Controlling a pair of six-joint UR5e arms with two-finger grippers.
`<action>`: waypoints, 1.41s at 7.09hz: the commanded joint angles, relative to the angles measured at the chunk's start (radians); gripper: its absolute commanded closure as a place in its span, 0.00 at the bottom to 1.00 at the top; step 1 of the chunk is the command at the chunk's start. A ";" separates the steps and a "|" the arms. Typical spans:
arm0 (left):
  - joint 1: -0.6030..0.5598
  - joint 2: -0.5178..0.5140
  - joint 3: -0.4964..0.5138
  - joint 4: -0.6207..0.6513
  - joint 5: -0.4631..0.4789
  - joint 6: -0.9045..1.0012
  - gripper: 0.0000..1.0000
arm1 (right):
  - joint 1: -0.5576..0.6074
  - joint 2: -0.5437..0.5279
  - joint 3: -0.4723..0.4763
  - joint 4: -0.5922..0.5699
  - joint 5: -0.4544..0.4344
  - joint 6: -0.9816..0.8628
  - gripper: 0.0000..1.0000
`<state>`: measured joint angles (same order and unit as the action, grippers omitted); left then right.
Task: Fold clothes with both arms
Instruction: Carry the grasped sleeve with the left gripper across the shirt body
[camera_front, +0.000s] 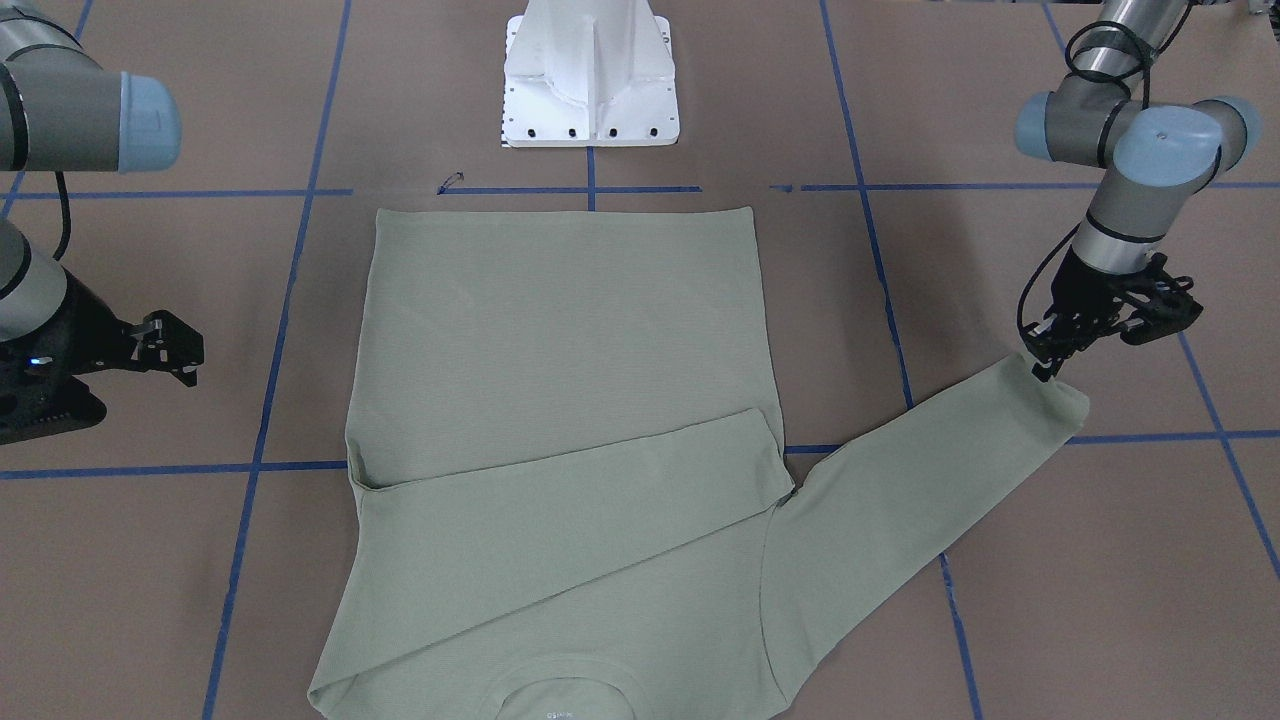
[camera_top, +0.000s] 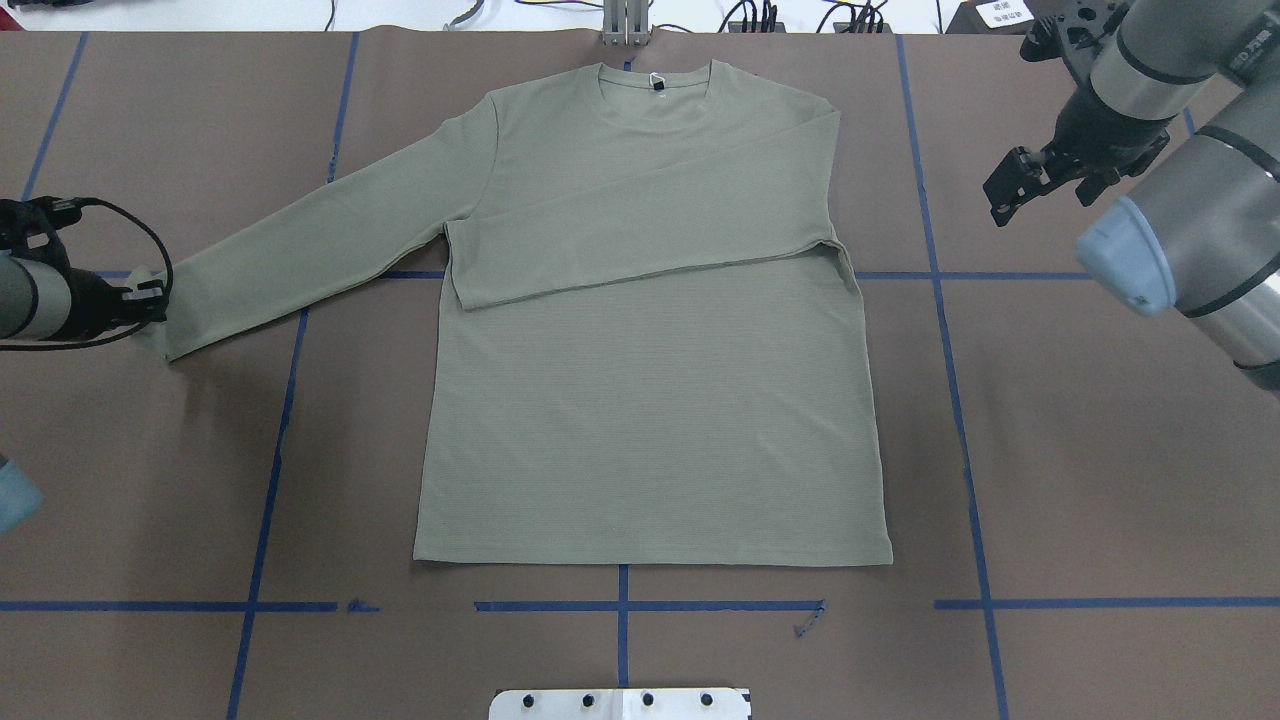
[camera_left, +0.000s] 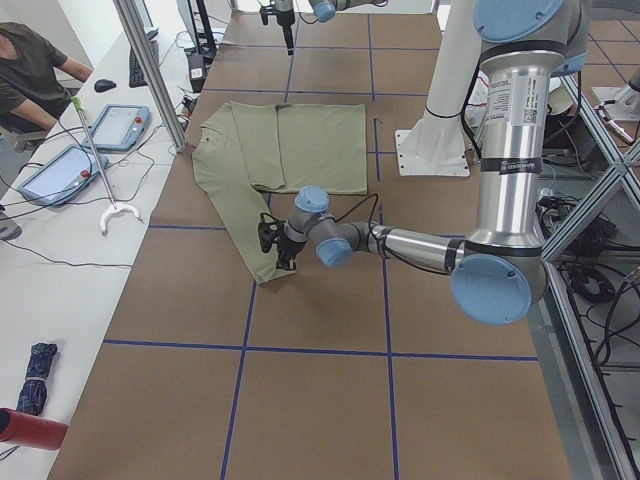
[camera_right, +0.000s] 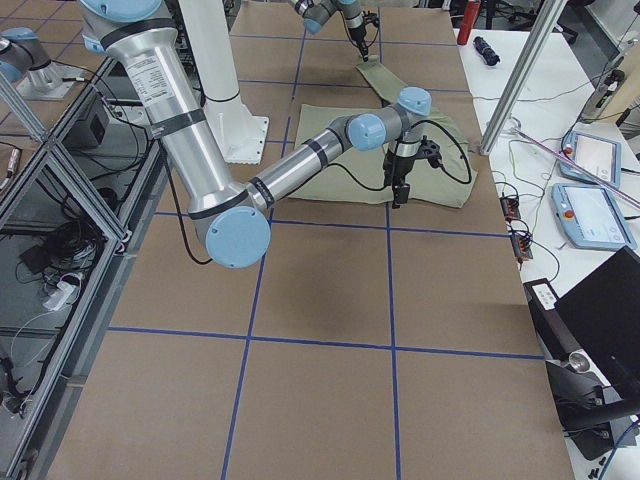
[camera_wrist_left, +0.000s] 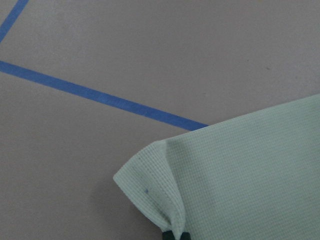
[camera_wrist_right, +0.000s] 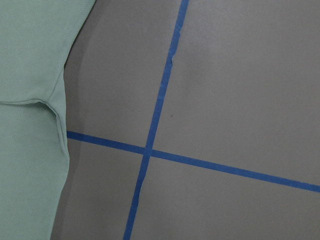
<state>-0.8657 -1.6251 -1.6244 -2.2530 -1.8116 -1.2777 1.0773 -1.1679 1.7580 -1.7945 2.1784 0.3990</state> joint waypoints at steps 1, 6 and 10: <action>-0.032 -0.234 -0.005 0.260 0.005 0.000 1.00 | 0.045 -0.064 0.028 0.001 0.000 -0.008 0.00; 0.016 -0.812 0.219 0.484 0.026 -0.085 1.00 | 0.151 -0.153 0.029 0.001 0.109 -0.120 0.00; 0.274 -1.090 0.418 0.455 0.140 -0.375 1.00 | 0.153 -0.156 0.028 0.000 0.129 -0.118 0.00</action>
<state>-0.6809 -2.6755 -1.2465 -1.7832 -1.7396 -1.5678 1.2297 -1.3222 1.7869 -1.7935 2.3044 0.2796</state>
